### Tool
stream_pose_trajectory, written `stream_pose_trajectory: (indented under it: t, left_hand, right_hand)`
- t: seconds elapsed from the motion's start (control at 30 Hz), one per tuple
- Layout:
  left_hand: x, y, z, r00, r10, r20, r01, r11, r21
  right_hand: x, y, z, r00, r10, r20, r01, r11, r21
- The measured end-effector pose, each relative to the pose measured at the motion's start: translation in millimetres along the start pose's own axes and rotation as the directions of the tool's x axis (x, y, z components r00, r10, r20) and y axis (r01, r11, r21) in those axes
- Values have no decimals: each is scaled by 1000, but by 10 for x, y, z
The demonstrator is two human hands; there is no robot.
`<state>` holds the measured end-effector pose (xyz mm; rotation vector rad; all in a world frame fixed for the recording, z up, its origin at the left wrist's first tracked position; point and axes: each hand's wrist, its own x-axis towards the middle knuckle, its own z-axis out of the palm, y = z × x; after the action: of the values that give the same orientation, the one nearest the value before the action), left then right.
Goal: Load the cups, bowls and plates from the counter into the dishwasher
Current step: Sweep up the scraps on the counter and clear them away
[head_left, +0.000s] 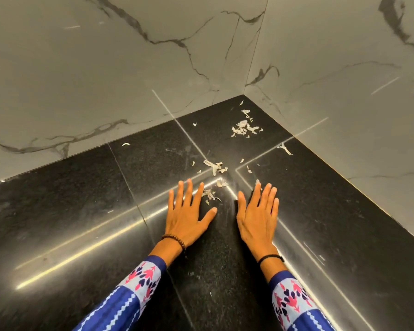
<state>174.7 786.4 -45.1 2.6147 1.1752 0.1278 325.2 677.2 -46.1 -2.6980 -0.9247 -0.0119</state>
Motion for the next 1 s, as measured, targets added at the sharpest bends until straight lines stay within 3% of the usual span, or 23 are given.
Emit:
stream_pose_trajectory:
  t: [0.1, 0.17, 0.23, 0.33, 0.47, 0.6, 0.73, 0.87, 0.93, 1.0]
  left_hand:
    - [170, 93, -52, 996, 82, 44, -73, 980, -187]
    - [324, 71, -116, 997, 78, -3, -75, 939, -335]
    - [477, -75, -191, 994, -29, -105, -4, 954, -300]
    - [733, -480, -296, 951, -238, -195, 201, 960, -193]
    - [1090, -993, -415, 885, -432, -174, 403, 897, -180]
    - [1398, -1237, -467, 864, -491, -115, 472, 867, -160]
    - [1546, -1145, -444, 907, -407, -110, 399, 913, -90]
    - [1504, -717, -327, 987, -139, -85, 137, 990, -28]
    - [1463, -405, -303, 1000, 24, -5, -24, 995, -99]
    - [1451, -136, -292, 984, 159, 75, -133, 953, -273]
  right_hand:
    - [202, -242, 55, 986, -157, 58, 154, 987, 53]
    - [354, -347, 77, 971, -231, 70, 218, 964, 153]
    - [494, -374, 76, 972, -228, 56, 211, 953, 218]
    - [671, -369, 107, 980, -192, 59, 179, 968, 175]
    - [807, -378, 162, 975, -210, 67, 199, 970, 137]
    - [813, -372, 177, 975, -215, 56, 205, 968, 144]
    - [808, -377, 176, 973, -227, 47, 219, 967, 131]
    - [828, -381, 198, 969, -240, 50, 235, 967, 99]
    - [849, -373, 197, 964, -258, 58, 252, 963, 91]
    - [897, -346, 176, 952, -291, 95, 271, 946, 179]
